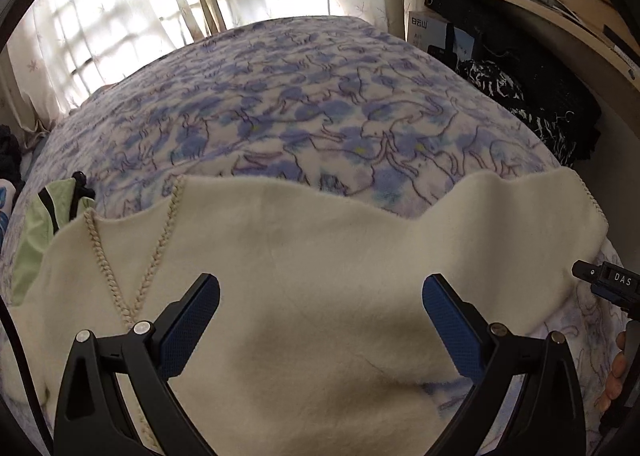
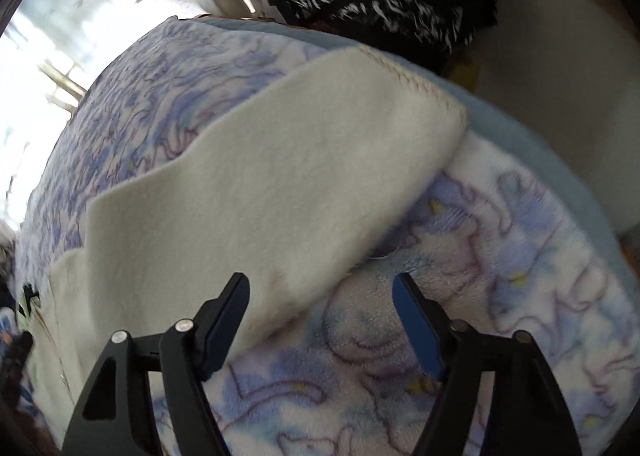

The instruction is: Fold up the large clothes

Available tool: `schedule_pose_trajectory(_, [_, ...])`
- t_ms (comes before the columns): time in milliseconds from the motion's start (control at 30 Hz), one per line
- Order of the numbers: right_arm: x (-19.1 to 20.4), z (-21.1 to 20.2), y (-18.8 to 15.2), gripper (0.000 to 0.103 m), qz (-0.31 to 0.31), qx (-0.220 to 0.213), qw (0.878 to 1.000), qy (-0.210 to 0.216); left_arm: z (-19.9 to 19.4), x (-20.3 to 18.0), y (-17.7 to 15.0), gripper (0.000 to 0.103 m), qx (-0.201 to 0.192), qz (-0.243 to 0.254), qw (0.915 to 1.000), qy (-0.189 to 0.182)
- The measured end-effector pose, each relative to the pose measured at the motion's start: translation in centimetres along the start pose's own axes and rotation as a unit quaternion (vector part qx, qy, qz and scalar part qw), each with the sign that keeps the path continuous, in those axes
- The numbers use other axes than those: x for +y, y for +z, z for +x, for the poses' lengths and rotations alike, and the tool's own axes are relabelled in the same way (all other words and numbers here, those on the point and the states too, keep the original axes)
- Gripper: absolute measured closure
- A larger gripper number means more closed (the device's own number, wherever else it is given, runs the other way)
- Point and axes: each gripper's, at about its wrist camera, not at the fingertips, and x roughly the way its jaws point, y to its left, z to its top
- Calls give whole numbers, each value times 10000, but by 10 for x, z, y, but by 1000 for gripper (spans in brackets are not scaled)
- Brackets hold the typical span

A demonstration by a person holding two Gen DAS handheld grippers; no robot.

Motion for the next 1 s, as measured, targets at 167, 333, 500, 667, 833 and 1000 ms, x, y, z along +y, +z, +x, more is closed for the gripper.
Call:
schedule_pose_trajectory(167, [-21,12,5,32,733,-149,9955,588,25,-10,-8,4,392,-24,9992,-116])
schedule_pose_trajectory(333, [-26,24,16,75,1072,-198,9916,698,28,1,-16,20,391,-531,9955,-683])
schedule_pose_trajectory(500, [-7,-2,16,94,617,-748,9934,607,30,13,-16,56,601,-567,9947,-612])
schedule_pose_trajectory(667, [53,-62,3,95,-416,-1495,9837,912,20,48,-21,61,680,-1015,9906,-620])
schedule_pose_trajectory(833, [142,-117,-38,95,-1926,-1887,9518,1462,-3,82,-31,61,464,-896,9942,-382])
schedule_pose_trajectory(1000, [217,-123,-103,95,-3269,-1396,9136,1973,-29,120,-46,60,246,-815,9957,-377])
